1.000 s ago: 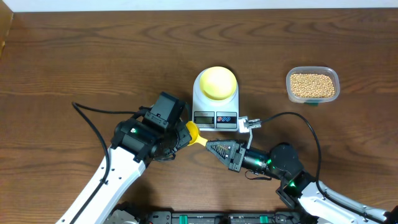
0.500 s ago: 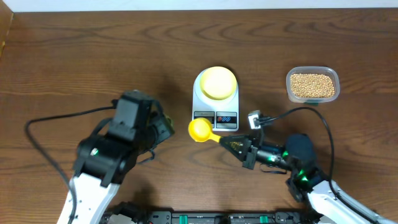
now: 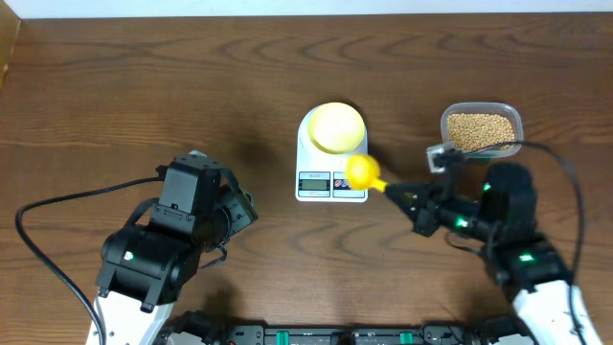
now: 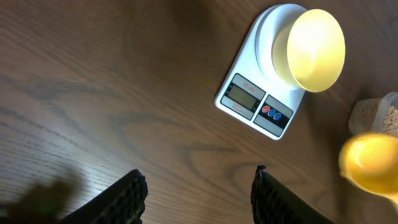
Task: Scoop item into bowl and weigh 50g on scale
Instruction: 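Release the left gripper and carry the scoop right toward the soybean tub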
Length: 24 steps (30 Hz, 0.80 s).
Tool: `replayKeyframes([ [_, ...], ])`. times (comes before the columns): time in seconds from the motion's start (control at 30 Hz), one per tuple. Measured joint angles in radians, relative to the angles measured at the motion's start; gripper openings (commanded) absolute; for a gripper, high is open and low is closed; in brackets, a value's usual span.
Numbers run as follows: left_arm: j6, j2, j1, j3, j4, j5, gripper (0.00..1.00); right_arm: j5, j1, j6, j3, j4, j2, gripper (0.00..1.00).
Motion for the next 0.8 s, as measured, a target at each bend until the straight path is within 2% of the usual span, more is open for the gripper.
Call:
replayKeyframes([
  [0.07, 0.000, 0.000, 0.000, 0.000, -0.006, 0.000, 0.58, 0.097, -0.016, -0.090, 0.114, -0.188, -0.016, 0.01],
  [0.1, 0.000, 0.000, 0.000, 0.001, -0.007, 0.000, 0.63, 0.148, -0.021, -0.126, 0.165, -0.269, -0.021, 0.01],
  [0.17, 0.000, 0.000, 0.000, 0.001, -0.007, 0.000, 0.63, 0.223, -0.024, -0.164, 0.245, -0.381, -0.028, 0.01],
  [0.37, 0.003, 0.016, 0.000, 0.001, -0.006, 0.000, 0.62, 0.350, -0.024, -0.228, 0.359, -0.552, -0.096, 0.01],
  [0.4, 0.003, 0.024, 0.000, 0.001, -0.005, 0.000, 0.53, 0.354, -0.024, -0.231, 0.359, -0.555, -0.116, 0.01],
  [0.5, -0.003, 0.055, 0.000, 0.001, 0.019, 0.002, 0.08, 0.368, -0.024, -0.238, 0.359, -0.557, -0.185, 0.01],
  [0.8, -0.008, 0.218, -0.044, 0.001, 0.224, 0.065, 0.07, 0.454, -0.024, -0.262, 0.372, -0.573, -0.293, 0.01],
])
